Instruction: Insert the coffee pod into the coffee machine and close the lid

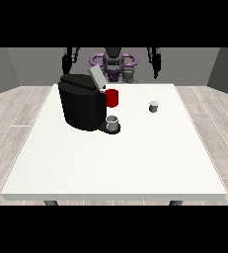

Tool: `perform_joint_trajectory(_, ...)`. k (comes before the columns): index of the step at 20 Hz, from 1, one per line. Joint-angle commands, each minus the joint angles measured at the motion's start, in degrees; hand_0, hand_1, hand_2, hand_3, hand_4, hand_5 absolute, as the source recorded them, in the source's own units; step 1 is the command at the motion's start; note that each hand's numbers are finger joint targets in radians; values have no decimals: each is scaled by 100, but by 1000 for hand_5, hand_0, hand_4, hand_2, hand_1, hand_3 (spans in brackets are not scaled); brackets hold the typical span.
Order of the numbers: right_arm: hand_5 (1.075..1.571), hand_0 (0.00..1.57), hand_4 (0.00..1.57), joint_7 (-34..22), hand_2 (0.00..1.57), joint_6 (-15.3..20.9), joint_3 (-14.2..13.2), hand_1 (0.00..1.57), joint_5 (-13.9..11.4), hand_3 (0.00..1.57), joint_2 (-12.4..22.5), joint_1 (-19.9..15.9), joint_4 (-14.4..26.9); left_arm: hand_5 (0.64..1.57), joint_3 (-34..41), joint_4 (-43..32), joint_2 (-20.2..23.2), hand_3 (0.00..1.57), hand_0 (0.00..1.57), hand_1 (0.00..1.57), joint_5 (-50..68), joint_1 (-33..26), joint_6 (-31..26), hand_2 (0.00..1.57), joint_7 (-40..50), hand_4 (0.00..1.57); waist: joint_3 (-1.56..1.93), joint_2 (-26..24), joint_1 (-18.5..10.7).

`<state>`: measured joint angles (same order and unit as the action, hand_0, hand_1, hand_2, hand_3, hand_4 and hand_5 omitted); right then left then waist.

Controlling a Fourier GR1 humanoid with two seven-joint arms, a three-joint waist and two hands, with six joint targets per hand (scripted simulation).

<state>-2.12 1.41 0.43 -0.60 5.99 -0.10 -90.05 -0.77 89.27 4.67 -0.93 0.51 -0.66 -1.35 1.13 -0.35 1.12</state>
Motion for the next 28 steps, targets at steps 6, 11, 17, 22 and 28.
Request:
perform_joint_trajectory(6,1571,0,0,131,0,-15,-48,0,79,0,-130,-9,217,1571,276,-28,1408,0,0,0,-132,-49,-1260,0,-741,0,-116,-31,-262)
perform_joint_trajectory(11,1571,0,0,432,0,754,-136,0,-691,0,-78,-77,144,1571,150,-391,1561,0,0,0,-776,166,-1122,0,-1068,0,-115,137,117)
perform_joint_trajectory(17,1571,0,0,469,0,732,258,0,-870,0,-295,-471,103,1571,450,-1122,2062,0,0,0,-1152,1254,-1145,0,-420,0,-113,704,607)
perform_joint_trajectory(22,1571,0,0,279,0,894,551,0,-1070,0,-575,-577,44,1571,546,-1910,2540,0,0,0,-1437,1700,-1469,0,-728,0,-116,987,744)
perform_joint_trajectory(28,1571,0,0,95,0,1006,474,0,-1181,0,-588,-1100,122,1571,550,-2893,2671,0,0,0,-1923,2299,-1337,0,-1058,0,-117,1488,842)
